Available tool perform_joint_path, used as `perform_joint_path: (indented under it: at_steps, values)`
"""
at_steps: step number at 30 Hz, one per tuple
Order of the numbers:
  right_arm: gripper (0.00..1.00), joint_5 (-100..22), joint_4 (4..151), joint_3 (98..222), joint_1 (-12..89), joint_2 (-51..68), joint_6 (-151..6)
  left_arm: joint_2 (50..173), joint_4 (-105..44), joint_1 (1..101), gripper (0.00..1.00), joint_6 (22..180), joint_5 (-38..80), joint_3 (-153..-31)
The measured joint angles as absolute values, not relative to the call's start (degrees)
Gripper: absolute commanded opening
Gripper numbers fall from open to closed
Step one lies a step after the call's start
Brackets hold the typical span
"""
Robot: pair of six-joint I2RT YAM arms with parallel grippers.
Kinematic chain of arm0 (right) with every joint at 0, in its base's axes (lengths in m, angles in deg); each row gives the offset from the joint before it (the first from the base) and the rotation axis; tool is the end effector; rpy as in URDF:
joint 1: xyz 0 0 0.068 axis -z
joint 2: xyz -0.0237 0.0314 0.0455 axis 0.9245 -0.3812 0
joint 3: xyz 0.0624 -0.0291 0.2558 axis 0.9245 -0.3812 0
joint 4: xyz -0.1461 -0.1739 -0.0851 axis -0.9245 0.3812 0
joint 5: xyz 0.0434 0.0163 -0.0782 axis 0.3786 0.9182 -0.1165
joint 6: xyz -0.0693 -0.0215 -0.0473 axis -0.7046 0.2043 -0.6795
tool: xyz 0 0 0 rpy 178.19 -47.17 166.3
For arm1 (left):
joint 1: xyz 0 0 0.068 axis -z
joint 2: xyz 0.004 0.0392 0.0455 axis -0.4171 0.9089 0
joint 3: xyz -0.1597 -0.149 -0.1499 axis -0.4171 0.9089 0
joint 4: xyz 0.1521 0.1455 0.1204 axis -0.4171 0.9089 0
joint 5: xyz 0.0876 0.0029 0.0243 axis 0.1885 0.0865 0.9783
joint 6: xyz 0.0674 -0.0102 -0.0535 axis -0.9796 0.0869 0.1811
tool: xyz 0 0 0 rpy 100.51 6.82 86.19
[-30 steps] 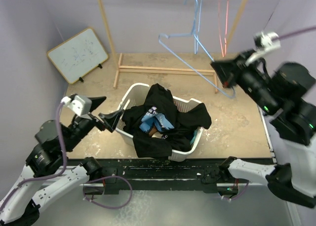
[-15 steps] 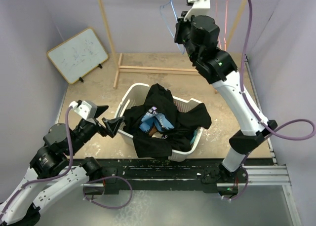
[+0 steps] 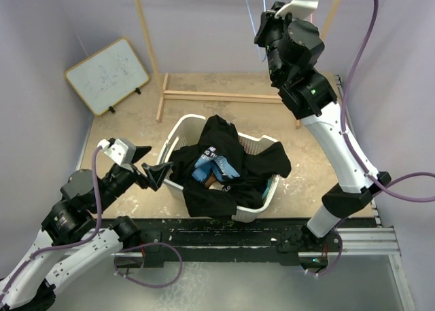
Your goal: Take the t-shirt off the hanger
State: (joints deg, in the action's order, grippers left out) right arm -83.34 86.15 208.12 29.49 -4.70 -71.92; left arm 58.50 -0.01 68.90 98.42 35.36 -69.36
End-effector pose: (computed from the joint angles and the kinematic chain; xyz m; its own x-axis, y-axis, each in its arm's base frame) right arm 0.2874 0.1675 0.5805 0.2670 0.3386 -0.9022 -0.0921 0.9409 0.3258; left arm 0.0822 -0.0685 0.3648 -0.1148 -0.1161 -0.9866 0.6060 0.7787 -0.1622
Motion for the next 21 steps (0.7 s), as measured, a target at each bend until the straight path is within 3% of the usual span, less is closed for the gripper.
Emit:
perform_joint_path:
  at_steps: [11, 14, 15, 21]
  values:
    - [0.0, -80.2, 89.5, 213.4, 33.3, -12.8, -69.8, 59.1, 0.2, 68.9, 0.84, 98.4, 34.3, -69.4]
    - [0.24, -78.8, 92.0, 212.9, 33.2, -13.2, -69.0, 59.1, 0.2, 68.9, 0.83, 98.4, 34.3, -69.4]
    - [0.45, -78.6, 92.3, 212.6, 33.2, -13.1, -68.6, 59.1, 0.2, 68.9, 0.82, 98.4, 34.2, -69.4]
    - [0.68, -75.2, 92.6, 200.3, 33.2, -5.0, -66.6, 60.4, 0.2, 68.9, 0.74, 98.0, 31.9, -69.4]
